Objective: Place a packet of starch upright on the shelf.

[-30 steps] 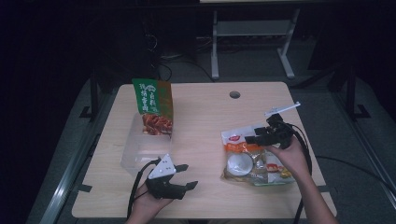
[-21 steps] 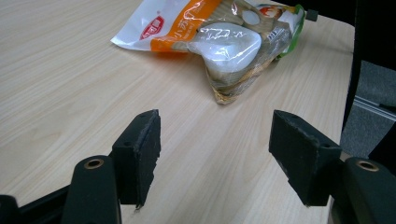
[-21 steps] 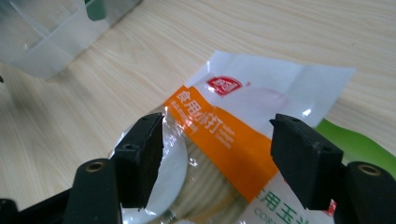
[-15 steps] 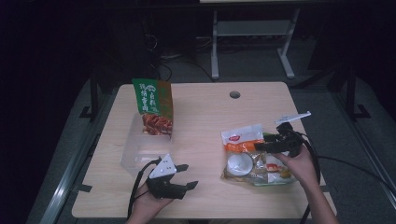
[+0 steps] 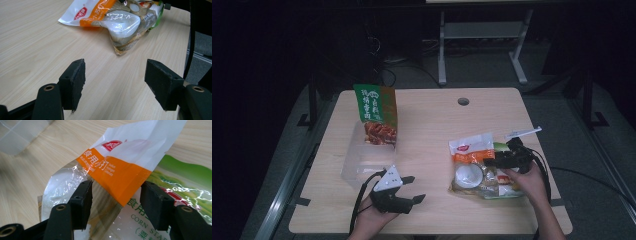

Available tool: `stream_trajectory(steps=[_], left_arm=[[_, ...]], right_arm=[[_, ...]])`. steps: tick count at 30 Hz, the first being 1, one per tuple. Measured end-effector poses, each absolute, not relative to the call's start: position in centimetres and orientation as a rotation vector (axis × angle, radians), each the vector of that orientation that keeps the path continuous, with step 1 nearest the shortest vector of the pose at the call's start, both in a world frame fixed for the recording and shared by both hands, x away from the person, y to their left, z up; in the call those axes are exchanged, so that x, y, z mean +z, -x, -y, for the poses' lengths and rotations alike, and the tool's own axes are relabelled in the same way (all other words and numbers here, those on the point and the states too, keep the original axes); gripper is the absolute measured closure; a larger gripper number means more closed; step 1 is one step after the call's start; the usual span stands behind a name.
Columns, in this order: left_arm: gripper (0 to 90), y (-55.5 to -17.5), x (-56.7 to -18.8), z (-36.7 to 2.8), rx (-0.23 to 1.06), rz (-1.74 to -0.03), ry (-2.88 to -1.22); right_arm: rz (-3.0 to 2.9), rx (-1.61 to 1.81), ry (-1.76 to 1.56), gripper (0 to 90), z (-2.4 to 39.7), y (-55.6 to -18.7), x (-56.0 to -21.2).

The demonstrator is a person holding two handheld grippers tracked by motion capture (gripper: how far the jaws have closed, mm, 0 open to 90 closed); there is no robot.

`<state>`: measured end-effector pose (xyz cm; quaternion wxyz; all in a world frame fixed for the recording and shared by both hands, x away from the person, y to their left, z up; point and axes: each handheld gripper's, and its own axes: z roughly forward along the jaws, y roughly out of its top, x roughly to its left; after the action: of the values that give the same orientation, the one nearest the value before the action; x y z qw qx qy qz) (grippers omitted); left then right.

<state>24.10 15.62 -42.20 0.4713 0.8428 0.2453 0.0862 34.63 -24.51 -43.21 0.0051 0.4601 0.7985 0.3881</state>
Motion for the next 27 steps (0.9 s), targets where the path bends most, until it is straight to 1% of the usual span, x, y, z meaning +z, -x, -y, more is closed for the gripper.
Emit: stream_trajectory(steps=[1, 4, 5, 8, 9, 10, 12, 13, 14, 18, 19, 27], left_arm=[[32.8, -24.1, -42.2, -15.6, 0.205, -0.602, -2.062], [32.7, -24.2, -42.3, -15.5, 0.202, -0.592, -2.073], [32.4, -24.2, -42.4, -15.4, 0.194, -0.592, -2.078], [32.4, -24.2, -42.4, -15.3, 0.194, -0.585, -2.083], [32.4, -24.2, -42.4, -15.2, 0.191, -0.585, -2.079], [32.4, -24.2, -42.4, -15.2, 0.191, -0.585, -2.079], [32.4, -24.2, -42.4, -15.1, 0.189, -0.581, -2.085], [32.4, -24.2, -42.5, -15.1, 0.181, -0.584, -2.084], [32.5, -24.2, -42.5, -15.1, 0.181, -0.584, -2.084], [32.5, -24.2, -42.6, -14.9, 0.172, -0.582, -2.088], [32.6, -24.2, -42.7, -14.9, 0.172, -0.584, -2.089], [32.5, -24.3, -42.8, -14.8, 0.171, -0.574, -2.098]], right_arm=[[-2.501, 1.240, -1.454, 48.5, 24.6, -34.7, -43.4], [-2.492, 1.251, -1.451, 50.5, 24.7, -34.8, -43.5], [-2.492, 1.275, -1.456, 53.4, 24.7, -34.9, -43.6], [-2.498, 1.284, -1.454, 55.6, 24.6, -34.9, -43.7], [-2.503, 1.288, -1.463, 58.6, 24.6, -35.0, -44.0], [-2.503, 1.288, -1.463, 58.6, 24.6, -35.0, -44.0], [-2.513, 1.276, -1.472, 62.4, 24.4, -35.1, -44.1], [-2.516, 1.279, -1.463, 68.4, 24.3, -35.0, -44.0], [-2.516, 1.279, -1.463, 68.4, 24.3, -35.0, -44.0], [-2.535, 1.300, -1.436, 83.6, 24.2, -34.9, -43.9], [-2.546, 1.318, -1.418, 88.7, 24.2, -34.8, -43.7], [-2.545, 1.302, -1.352, 89.6, 23.7, -34.0, -42.8]])
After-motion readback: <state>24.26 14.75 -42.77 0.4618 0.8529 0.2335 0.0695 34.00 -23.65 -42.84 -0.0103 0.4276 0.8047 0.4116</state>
